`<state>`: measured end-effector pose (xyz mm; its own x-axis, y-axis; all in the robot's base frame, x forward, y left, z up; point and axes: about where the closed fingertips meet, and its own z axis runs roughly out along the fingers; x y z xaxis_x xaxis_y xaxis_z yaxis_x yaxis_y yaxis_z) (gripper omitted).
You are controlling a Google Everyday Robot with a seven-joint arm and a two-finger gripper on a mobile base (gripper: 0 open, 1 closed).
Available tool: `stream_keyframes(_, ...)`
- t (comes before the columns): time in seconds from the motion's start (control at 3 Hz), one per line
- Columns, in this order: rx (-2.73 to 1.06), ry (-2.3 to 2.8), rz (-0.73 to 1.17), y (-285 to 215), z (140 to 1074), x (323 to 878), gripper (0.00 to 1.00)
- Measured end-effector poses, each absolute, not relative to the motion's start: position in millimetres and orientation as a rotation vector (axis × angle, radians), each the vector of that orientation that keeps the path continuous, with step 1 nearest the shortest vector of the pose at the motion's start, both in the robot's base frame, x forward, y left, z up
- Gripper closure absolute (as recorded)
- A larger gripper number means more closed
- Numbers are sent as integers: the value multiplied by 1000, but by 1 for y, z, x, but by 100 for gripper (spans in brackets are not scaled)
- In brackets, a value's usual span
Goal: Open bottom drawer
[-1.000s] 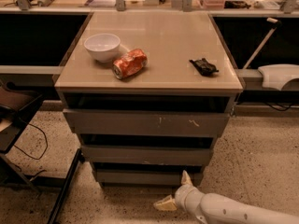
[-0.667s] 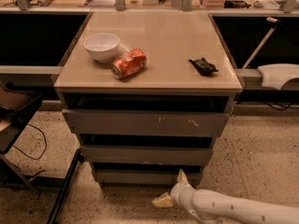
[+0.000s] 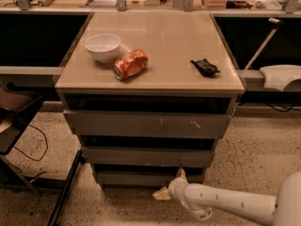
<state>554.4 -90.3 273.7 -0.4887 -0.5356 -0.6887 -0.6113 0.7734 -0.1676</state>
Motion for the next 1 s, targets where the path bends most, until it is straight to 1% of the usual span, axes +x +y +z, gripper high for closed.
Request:
stream_keyframes(0.33,-884,2218,91,-90,251,578,0)
stream_keyframes(0.67,-860,2295,75,-101,202,610,0)
stream_keyframes(1.0,-837,2281,35,-112,208,633,0)
